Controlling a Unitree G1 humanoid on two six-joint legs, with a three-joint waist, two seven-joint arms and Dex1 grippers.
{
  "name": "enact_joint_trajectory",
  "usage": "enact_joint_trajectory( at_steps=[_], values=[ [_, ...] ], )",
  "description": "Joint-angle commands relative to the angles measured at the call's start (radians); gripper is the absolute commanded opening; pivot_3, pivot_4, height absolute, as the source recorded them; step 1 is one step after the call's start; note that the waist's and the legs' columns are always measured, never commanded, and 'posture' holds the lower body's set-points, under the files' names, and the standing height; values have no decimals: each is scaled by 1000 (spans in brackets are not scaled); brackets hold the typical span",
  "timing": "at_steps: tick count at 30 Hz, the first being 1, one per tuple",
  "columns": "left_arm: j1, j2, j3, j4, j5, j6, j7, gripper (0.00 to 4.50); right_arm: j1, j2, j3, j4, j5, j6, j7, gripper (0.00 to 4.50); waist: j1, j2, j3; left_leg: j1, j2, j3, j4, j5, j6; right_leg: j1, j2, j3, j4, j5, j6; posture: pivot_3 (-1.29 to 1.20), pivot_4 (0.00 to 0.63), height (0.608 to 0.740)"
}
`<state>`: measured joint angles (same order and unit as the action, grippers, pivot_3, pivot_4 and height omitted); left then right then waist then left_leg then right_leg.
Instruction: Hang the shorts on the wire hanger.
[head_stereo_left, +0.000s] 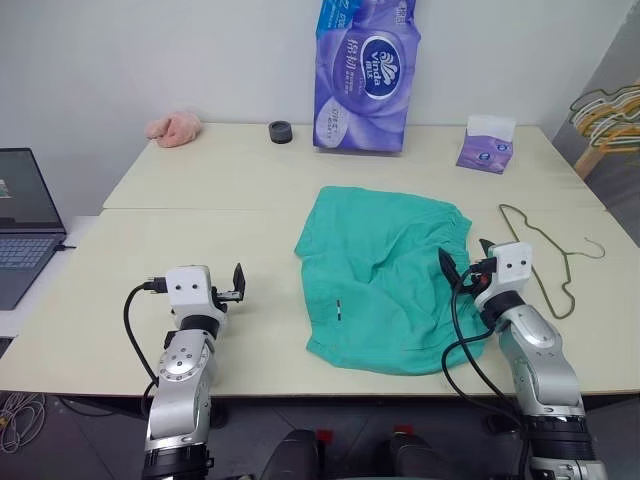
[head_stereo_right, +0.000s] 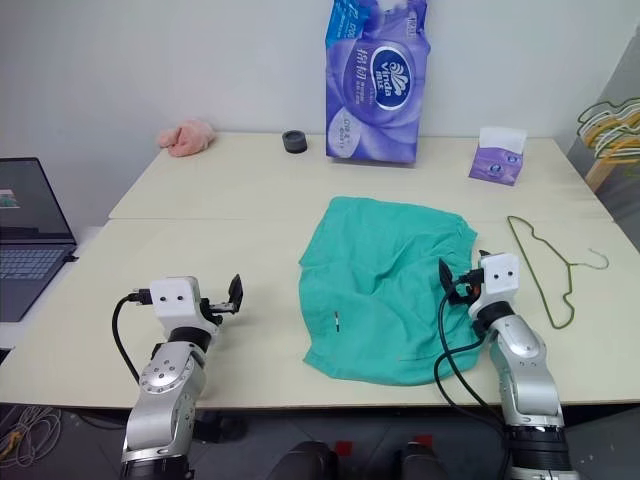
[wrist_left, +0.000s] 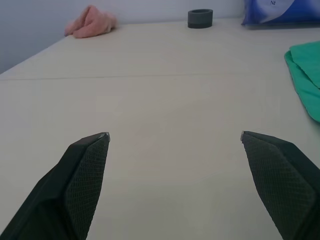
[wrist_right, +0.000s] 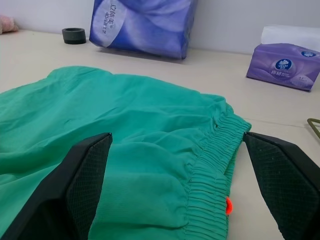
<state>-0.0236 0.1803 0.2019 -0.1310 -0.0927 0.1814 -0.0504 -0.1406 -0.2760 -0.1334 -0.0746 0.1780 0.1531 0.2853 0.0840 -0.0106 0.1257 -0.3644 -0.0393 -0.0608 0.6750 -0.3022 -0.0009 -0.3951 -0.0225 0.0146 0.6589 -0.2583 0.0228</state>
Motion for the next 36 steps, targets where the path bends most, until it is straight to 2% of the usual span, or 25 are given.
enact_joint_trajectory(
  at_steps=[1, 6, 13, 22, 27, 30, 33, 36],
  values=[
    [-1, 7, -6, -44, 21, -50, 3, 4469, -22, -5, 0, -23, 0, -24, 7, 4500, 0, 0, 0, 0, 0, 0, 0, 0, 0, 0, 0, 0, 0, 0, 0, 217, 72, 740],
    [6, 4, -8, -55, 13, -45, -9, 4469, -19, -4, 4, -29, -2, -24, 12, 4500, 0, 0, 0, 0, 0, 0, 0, 0, 0, 0, 0, 0, 0, 0, 0, 215, 69, 740],
    [29, 9, -13, -84, -49, -94, -104, 4469, -18, -1, 11, -43, -2, -19, 12, 4500, 1, 0, 0, 0, 0, 0, 0, 0, 0, 0, 0, 0, 0, 0, 0, 209, 65, 740],
    [40, 5, -5, -96, -72, -107, -116, 4469, -13, 0, 17, -61, 0, -13, 10, 4500, 1, 0, 0, 0, 0, 0, 0, 0, 0, 0, 0, 0, 0, 0, 0, 204, 64, 740],
    [68, 22, -13, -130, -143, -108, -203, 4469, -11, -2, 21, -69, -1, -12, 14, 4500, 0, 0, 0, 0, 0, 1, 0, 0, 0, 0, 0, 0, 0, 0, 0, 203, 65, 740],
    [79, 74, -36, -152, -130, -103, -264, 4469, -13, -10, 23, -79, 0, -7, 23, 4500, -2, 0, -1, 0, 0, 0, 0, 0, 0, 0, 0, 0, 0, 0, 0, 184, 67, 740],
    [100, 167, -69, -179, -167, -95, -407, 4469, -14, -33, 23, -102, 15, 11, 55, 4500, -4, 0, -1, 0, 0, 1, 0, 0, 0, 0, 0, 0, 1, 0, 0, 154, 69, 740],
    [71, 306, -106, -168, -191, -95, -592, 4469, 17, -103, 52, -183, 77, 64, 185, 4500, -8, 1, -1, 0, 0, 1, 0, 0, 0, 0, 0, 1, 1, 0, -1, 138, 67, 740]
  ],
)
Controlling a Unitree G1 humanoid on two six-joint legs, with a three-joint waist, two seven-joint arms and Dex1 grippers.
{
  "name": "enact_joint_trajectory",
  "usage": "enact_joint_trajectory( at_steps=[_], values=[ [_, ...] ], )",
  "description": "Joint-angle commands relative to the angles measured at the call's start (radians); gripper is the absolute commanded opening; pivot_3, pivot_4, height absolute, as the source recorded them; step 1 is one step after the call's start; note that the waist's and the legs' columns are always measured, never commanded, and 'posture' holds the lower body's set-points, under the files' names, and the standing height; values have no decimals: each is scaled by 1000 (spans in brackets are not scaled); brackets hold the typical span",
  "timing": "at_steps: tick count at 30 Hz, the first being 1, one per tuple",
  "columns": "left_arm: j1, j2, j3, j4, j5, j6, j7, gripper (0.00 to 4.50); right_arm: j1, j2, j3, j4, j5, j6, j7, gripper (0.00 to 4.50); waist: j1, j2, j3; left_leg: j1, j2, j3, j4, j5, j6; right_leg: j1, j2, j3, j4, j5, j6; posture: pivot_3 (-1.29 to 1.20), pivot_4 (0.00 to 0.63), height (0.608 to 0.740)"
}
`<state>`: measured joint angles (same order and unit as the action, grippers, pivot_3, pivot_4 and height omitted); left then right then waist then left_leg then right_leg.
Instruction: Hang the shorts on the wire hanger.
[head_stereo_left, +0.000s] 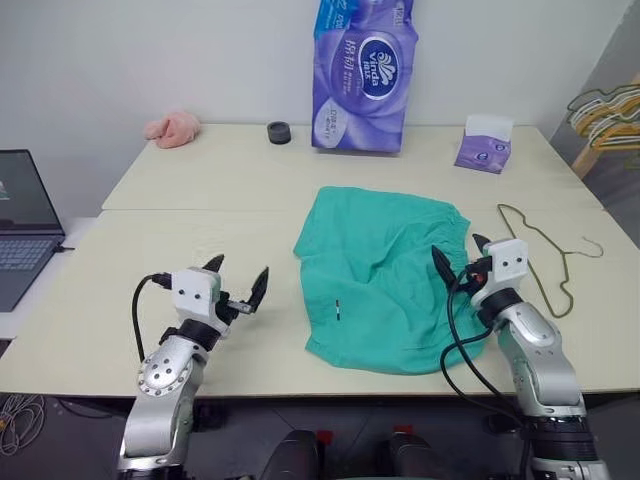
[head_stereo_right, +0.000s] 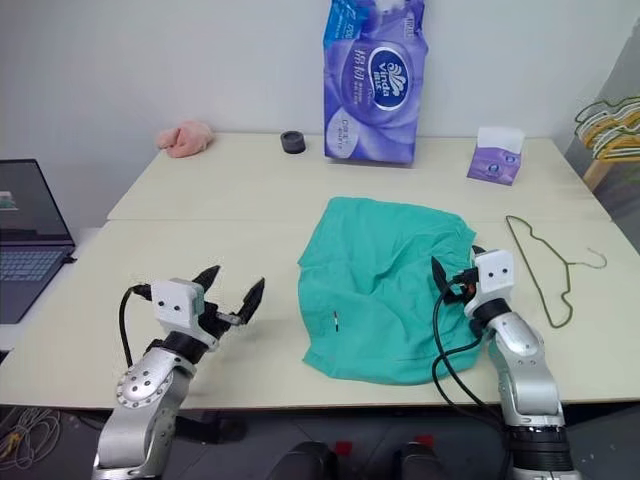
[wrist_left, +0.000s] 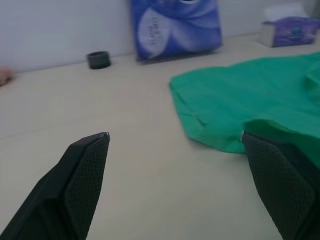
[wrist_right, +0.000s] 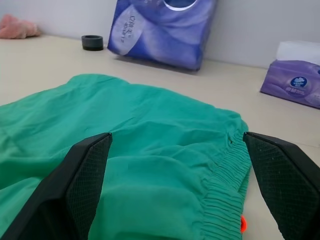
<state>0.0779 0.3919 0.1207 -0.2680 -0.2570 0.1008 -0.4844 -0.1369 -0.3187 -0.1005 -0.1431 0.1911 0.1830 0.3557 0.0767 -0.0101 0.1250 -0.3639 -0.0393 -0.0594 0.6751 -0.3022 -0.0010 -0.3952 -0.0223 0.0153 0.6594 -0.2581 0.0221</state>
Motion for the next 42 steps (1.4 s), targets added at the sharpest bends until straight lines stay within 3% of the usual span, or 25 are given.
enact_joint_trajectory(
  at_steps=[1, 6, 12, 18, 25, 39, 42],
  values=[
    [-51, 125, -38, -19, -34, -17, -203, 4469, 27, -88, 32, -146, 84, 53, 160, 4500, -1, 0, 0, 0, 0, 0, 0, 0, 0, 0, 0, 0, 0, 0, 0, 124, 68, 740],
    [-119, 250, -147, -3, -65, 14, -442, 4469, 112, -234, 69, -305, 175, 166, 327, 4500, -4, 1, 0, 0, 0, 0, 0, 0, 0, 1, 0, -1, -1, -1, -1, 95, 68, 740],
    [-174, 330, -295, 52, 32, -72, -611, 4469, 240, -431, 67, -483, 290, 312, 485, 4500, -25, 1, 0, 0, 0, 0, 0, -1, 1, 1, 0, 0, -2, -1, -1, 45, 74, 740],
    [-281, 258, -392, 232, 202, -189, -544, 4469, 342, -530, 28, -565, 315, 340, 523, 4500, -29, 0, 0, 1, 1, 0, 2, 0, 1, 2, 0, -1, -1, -2, 6, 14, 76, 740],
    [-317, 195, -453, 344, 231, -278, -577, 4469, 448, -544, -32, -558, 275, 270, 539, 4500, -39, 0, 0, 1, 1, 1, 2, 0, 1, 3, 0, 0, -3, -2, 7, -9, 79, 740],
    [-323, 221, -481, 414, 259, -360, -637, 177, 486, -596, -149, -434, 188, 144, 613, 4500, -54, 2, -2, 5, 1, 1, 3, 0, 1, 7, 0, 0, -2, -2, 8, -18, 86, 740],
    [-328, 209, -467, 405, 235, -336, -630, 8, 487, -601, -148, -431, 163, 124, 618, 4500, -54, 2, -2, 5, 1, 1, 3, 0, 1, 7, 0, 0, -2, -2, 8, -18, 85, 740]
  ],
)
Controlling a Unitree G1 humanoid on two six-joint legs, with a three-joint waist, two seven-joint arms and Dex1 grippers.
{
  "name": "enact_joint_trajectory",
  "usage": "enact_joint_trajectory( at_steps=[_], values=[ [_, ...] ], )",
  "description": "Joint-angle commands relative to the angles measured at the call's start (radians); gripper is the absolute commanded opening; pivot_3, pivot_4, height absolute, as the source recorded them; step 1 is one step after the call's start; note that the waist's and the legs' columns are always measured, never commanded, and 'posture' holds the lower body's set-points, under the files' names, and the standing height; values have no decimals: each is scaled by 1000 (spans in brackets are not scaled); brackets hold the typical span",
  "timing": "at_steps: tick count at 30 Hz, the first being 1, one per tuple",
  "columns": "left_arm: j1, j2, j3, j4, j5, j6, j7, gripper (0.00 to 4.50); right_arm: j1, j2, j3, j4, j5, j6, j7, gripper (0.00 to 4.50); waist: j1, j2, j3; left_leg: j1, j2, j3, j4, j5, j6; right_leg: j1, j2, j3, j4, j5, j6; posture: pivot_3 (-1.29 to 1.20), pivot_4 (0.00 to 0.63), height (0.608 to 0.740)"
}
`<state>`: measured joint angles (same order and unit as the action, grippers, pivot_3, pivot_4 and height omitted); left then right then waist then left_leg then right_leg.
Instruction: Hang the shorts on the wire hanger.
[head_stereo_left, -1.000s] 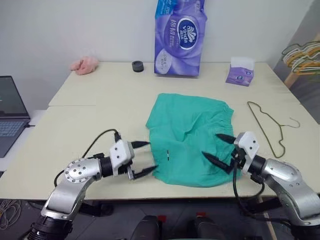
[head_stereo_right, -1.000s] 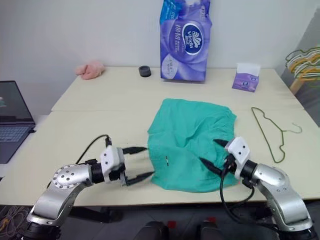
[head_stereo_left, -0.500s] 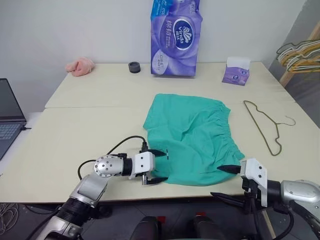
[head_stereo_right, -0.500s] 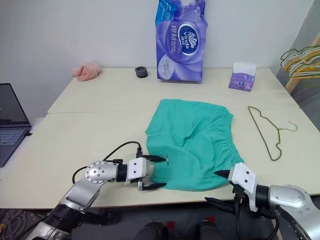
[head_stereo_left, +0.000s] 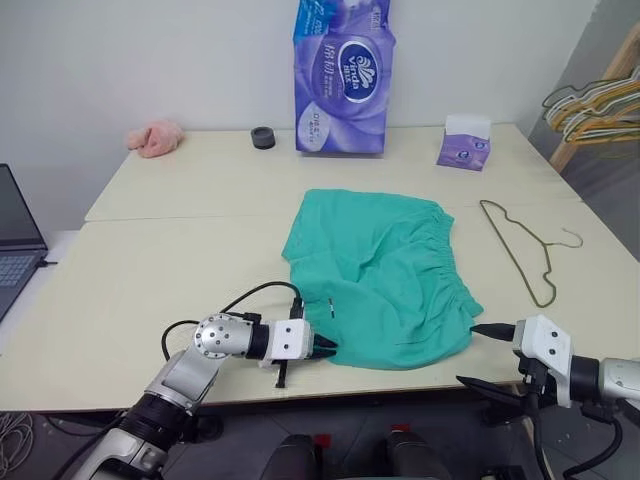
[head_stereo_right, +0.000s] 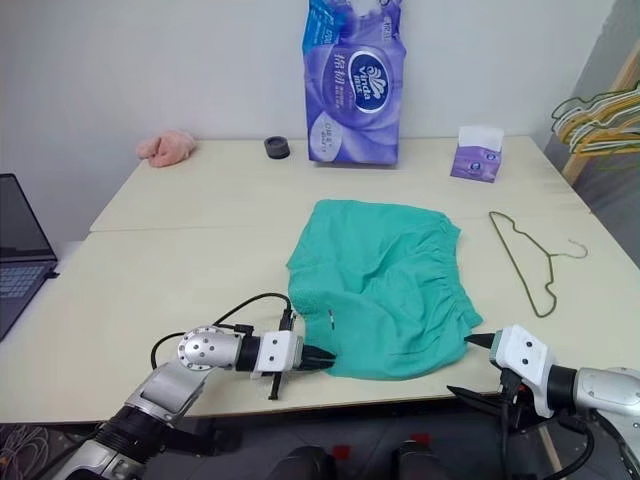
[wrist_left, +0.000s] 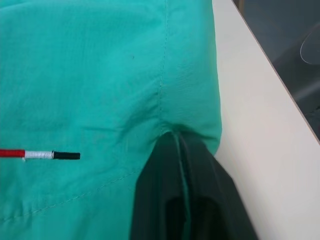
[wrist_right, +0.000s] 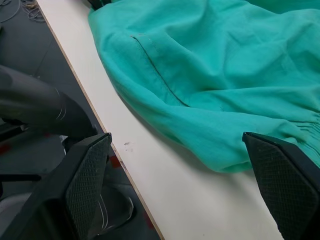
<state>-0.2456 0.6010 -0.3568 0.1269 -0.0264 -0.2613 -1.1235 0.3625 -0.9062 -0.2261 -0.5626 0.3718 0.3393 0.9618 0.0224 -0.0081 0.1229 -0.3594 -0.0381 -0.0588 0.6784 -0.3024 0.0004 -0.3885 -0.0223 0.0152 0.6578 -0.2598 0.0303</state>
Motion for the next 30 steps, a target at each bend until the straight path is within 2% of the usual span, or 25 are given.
enact_joint_trajectory(
  at_steps=[1, 9, 15, 20, 24, 29, 30],
  values=[
    [-8, -3, 19, 6, -7, 40, 12, 8, -16, -17, -17, -1, -44, -57, 8, 4500, 0, 0, 0, 0, 0, 0, 0, 0, 0, 0, 0, 0, 0, 0, 0, -18, 85, 740],
    [-26, -4, 49, -5, -38, 73, 11, 8, -157, -70, 134, 278, -493, -522, -133, 4500, -4, 0, 0, 0, 0, 2, 0, 0, 0, -1, 0, 1, 0, 0, 0, -19, 83, 740],
    [-39, -20, 67, -26, -65, 114, 12, 8, -293, -45, 254, 451, -641, -706, -204, 4500, -8, -1, 1, 0, -1, 2, -1, 0, 0, -1, 0, 1, 0, 2, -5, -15, 81, 740],
    [-38, -30, 85, -60, -97, 171, 19, 8, -419, 33, 349, 536, -710, -748, -249, 4500, -23, -2, 0, 2, -1, 3, 0, 0, 0, 0, 0, 2, 2, 2, -4, -4, 82, 740],
    [-27, -34, 110, -88, -131, 222, 33, 0, -467, 78, 377, 548, -692, -720, -236, 3562, -25, -2, 0, 4, 0, 3, 0, 0, 0, 0, 1, 2, 4, 2, -5, 4, 83, 740],
    [0, -6, 133, -155, -190, 321, 3, 0, -470, 110, 377, 523, -647, -665, -219, 1731, -24, -2, 1, 3, 0, 3, 0, 0, 0, 0, 1, 2, 5, 2, -6, 9, 84, 740],
    [10, 5, 140, -174, -203, 344, -5, 330, -467, 113, 376, 520, -641, -657, -216, 1314, -24, -2, 1, 3, 0, 3, 0, 0, 0, 0, 0, 3, 4, 2, -6, 12, 82, 740]
  ],
)
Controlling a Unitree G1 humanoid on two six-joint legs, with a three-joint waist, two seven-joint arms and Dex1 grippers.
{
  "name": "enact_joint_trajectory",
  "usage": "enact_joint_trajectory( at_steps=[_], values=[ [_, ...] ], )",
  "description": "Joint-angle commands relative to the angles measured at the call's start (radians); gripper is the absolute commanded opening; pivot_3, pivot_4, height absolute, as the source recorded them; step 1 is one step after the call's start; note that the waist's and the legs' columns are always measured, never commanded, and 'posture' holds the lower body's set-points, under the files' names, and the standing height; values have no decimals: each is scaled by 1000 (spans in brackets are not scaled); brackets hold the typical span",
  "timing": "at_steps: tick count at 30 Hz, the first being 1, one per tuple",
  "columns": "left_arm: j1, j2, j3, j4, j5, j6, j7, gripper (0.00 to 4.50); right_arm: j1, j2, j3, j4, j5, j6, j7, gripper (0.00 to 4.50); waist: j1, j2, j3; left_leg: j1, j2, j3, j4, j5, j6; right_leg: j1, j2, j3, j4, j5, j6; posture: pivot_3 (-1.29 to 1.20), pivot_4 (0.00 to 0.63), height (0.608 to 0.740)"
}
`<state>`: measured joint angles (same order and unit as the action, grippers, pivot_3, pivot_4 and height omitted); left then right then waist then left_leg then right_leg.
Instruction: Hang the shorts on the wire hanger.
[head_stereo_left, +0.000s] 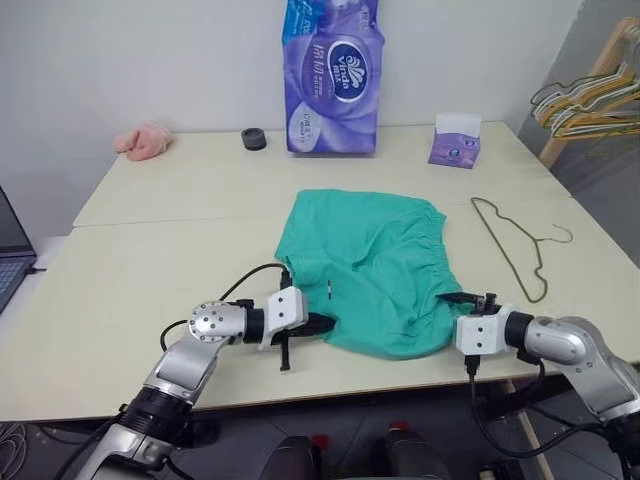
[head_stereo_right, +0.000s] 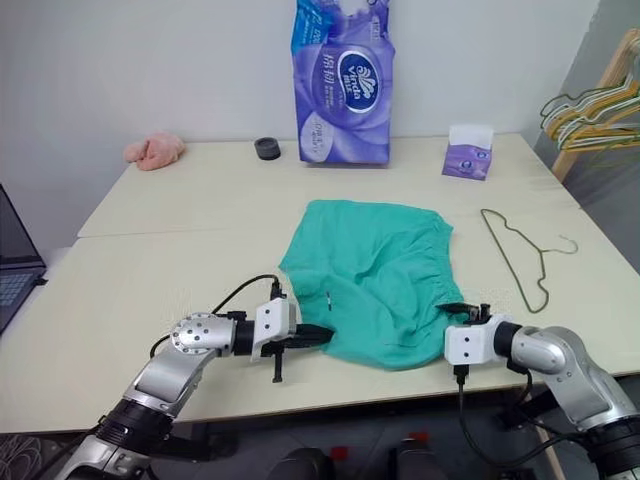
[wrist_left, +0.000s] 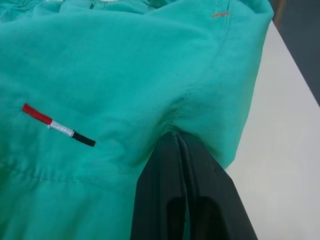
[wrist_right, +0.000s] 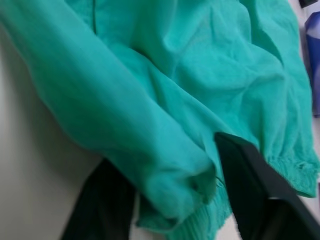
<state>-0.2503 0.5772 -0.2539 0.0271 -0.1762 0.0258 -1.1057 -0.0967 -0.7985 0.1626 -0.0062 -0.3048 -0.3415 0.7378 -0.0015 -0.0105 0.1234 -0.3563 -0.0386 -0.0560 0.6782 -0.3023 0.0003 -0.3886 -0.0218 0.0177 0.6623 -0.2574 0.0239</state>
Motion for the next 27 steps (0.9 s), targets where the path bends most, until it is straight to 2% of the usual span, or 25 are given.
enact_joint_trajectory(
  at_steps=[1, 4, 8, 14, 15, 17, 19, 21, 27],
  values=[
    [22, 42, 41, -90, -66, 74, -35, 440, -6, 7, -13, -37, 39, 28, 10, 1024, 0, 0, 0, 0, 0, 0, 0, 0, 0, 0, 0, 0, 0, 0, 0, 12, 82, 740],
    [42, 75, 53, -117, -84, 88, -56, 1244, -6, 11, -14, -41, 40, 38, 8, 7, 1, 0, 0, 0, 0, 0, 0, 0, 0, 0, 0, 0, 0, 0, 0, 11, 80, 740],
    [49, 111, 102, -147, -113, 95, -56, 2491, -12, 24, -21, -47, 54, 70, 5, 0, 2, 0, 0, 0, 0, -1, 0, 0, 0, 0, 0, 0, 0, 0, 0, 13, 77, 740],
    [67, 247, 121, -262, -178, 189, -168, 4307, -18, 27, -21, -44, 64, 106, 7, 0, 1, 0, 0, 0, 0, 0, 0, 0, 0, 0, 0, 0, 0, 0, -1, 19, 75, 740],
    [70, 261, 116, -273, -178, 195, -180, 4469, -18, 27, -20, -44, 66, 110, 6, 0, 1, 0, 0, 0, 0, 0, -1, 0, 0, 0, 0, 0, 0, 0, -1, 19, 75, 740],
    [85, 280, 84, -289, -143, 160, -203, 4469, -19, 26, -18, -43, 68, 116, 8, 0, 1, 0, 0, 0, 0, 0, -1, 0, 0, 0, 0, 0, 0, 0, -1, 19, 75, 740],
    [86, 258, 40, -247, -44, 44, -176, 4469, -21, 27, -16, -43, 70, 123, 9, 0, 2, 0, 0, 0, 0, 0, -1, 0, 0, 0, 0, 0, 0, 0, -1, 19, 75, 740],
    [61, 209, 15, -165, 54, -78, -104, 4469, -22, 27, -15, -44, 71, 127, 11, 0, 4, 0, 0, 0, 0, 0, 0, 0, 0, 0, 0, 0, 0, 0, -1, 15, 76, 740],
    [2, 115, -37, -13, 173, -248, -26, 4469, -21, 26, -13, -50, 71, 135, 15, 0, 8, 0, 0, 0, 0, 0, 0, 0, 0, 0, 0, 0, 0, 0, -1, 3, 77, 740]
  ],
)
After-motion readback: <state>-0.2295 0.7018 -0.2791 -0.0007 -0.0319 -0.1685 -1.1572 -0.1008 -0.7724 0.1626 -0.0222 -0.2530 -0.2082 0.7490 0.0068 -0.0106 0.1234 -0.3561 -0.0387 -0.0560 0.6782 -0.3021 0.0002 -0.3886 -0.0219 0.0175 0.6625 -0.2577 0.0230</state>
